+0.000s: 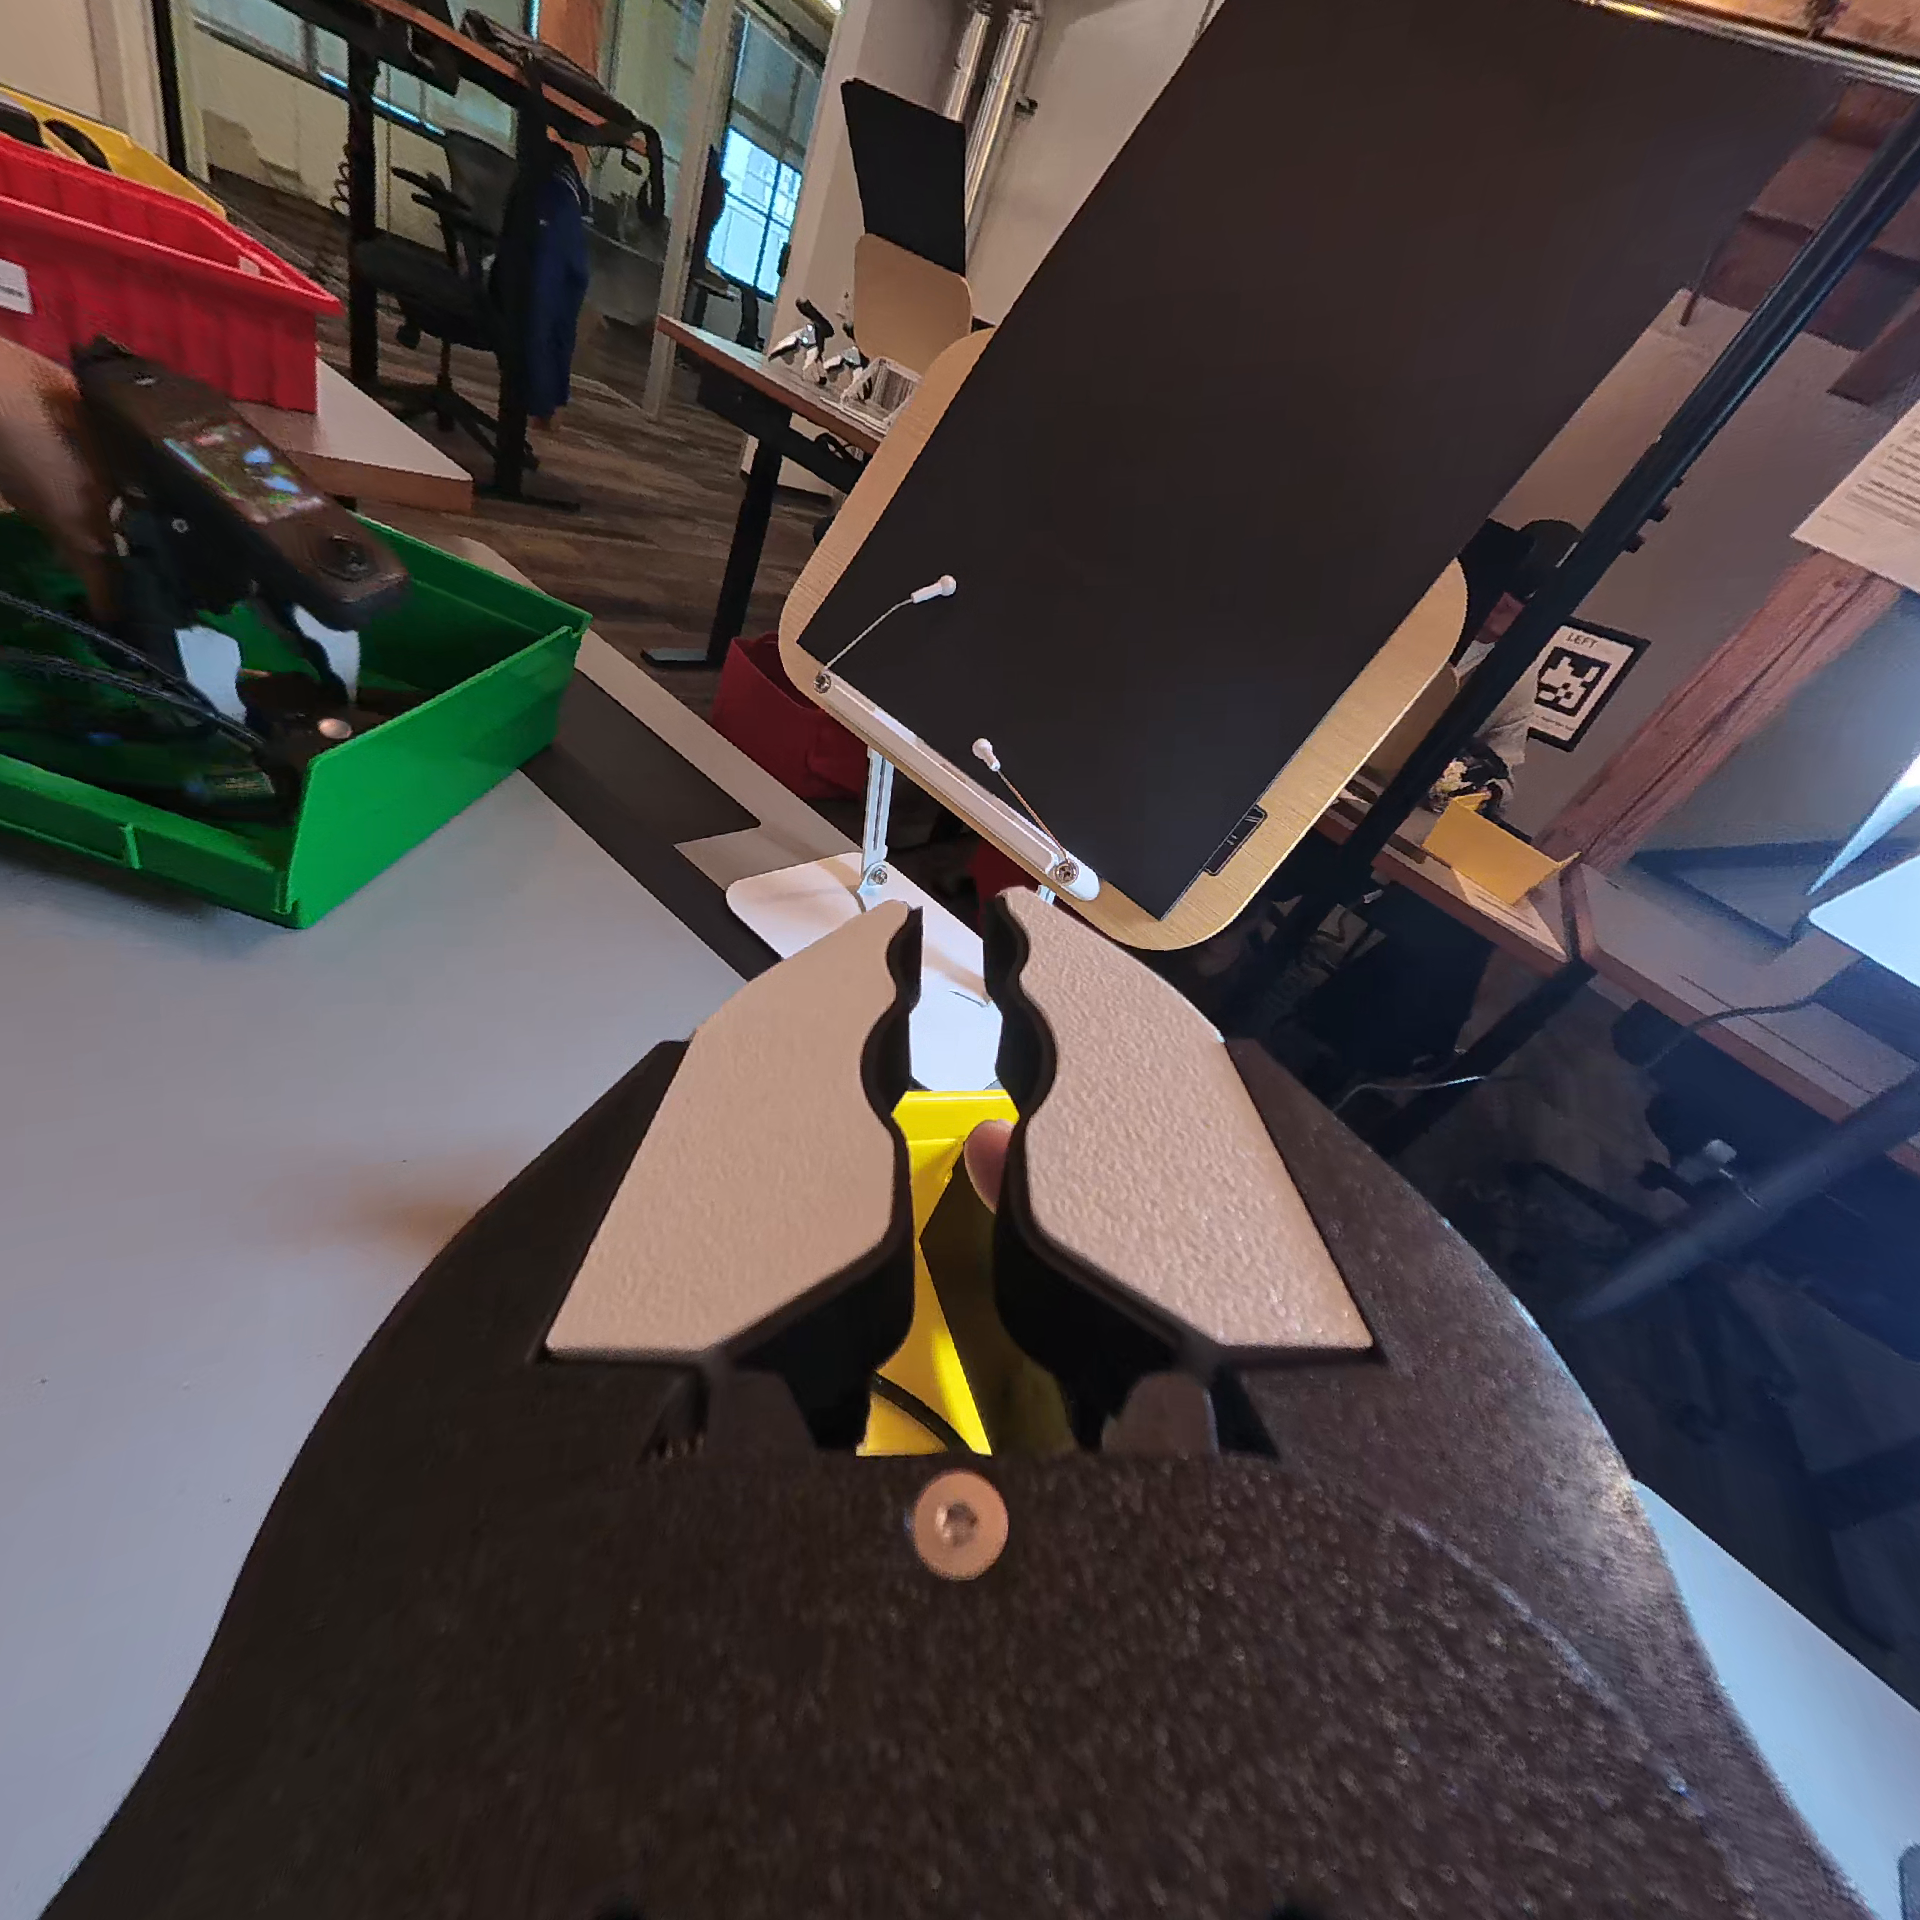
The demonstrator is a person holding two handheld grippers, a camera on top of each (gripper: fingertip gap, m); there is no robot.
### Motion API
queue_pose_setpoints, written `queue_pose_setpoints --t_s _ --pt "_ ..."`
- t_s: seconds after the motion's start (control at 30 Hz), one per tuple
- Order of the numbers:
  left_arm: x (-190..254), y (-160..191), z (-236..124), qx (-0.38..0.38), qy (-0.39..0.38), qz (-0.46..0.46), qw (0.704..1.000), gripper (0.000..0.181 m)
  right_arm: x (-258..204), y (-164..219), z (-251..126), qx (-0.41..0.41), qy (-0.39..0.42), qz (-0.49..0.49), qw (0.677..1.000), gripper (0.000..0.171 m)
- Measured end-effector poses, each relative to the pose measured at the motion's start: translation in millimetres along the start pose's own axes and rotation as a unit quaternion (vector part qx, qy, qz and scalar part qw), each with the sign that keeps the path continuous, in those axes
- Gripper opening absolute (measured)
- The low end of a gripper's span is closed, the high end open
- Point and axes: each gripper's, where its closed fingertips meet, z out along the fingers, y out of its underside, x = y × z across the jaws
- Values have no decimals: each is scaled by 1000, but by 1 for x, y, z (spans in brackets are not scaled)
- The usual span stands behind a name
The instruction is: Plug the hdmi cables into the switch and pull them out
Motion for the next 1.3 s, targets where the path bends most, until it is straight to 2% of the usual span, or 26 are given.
queue_pose_setpoints --t_s 0.03,0.13,0.2,0.3,0.4,0.5,0.6,0.73,0.83,0.97,1.03,1.13,1.2,1.3 --pt "0 -3 0 14 -3 17 1000 64 0 0 0 -1 0 -1 1000 11" --pt "-7 0 -10 27 -27 23 999 62 -1 1 0 -4 -1 -6 1000 11" --pt "-13 -1 -27 64 -41 11 997 61 -2 1 1 -3 -4 -3 1000 11" --pt "-21 -5 -69 150 -67 -14 986 60 -4 2 3 -3 -9 -1 1000 11" --pt "-29 -14 -132 253 -112 -34 960 60 -10 1 6 -1 -17 -1 1000 11" --pt "-28 -31 -205 373 -154 -53 913 61 -21 -4 9 10 -33 -2 999 11" --pt "-8 -59 -270 491 -166 -50 854 61 -36 -11 11 25 -55 -10 998 11" --pt "21 -102 -328 610 -160 -85 771 60 -55 -25 9 49 -77 -38 995 11" --pt "47 -137 -338 659 -132 -107 733 60 -63 -40 3 80 -81 -49 992 11" --pt "81 -181 -318 688 -66 -110 714 60 -63 -57 -7 119 -59 -80 988 11" --pt "95 -202 -299 680 -10 -98 727 60 -67 -60 -9 133 -50 -118 983 13" --pt "120 -224 -273 660 69 -88 743 60 -79 -48 -1 112 -61 -168 978 27" --pt "126 -236 -254 630 79 -90 767 60 -93 -35 8 82 -71 -217 970 37" --pt "140 -246 -236 597 108 -84 790 60 -110 -24 20 59 -51 -320 944 39"
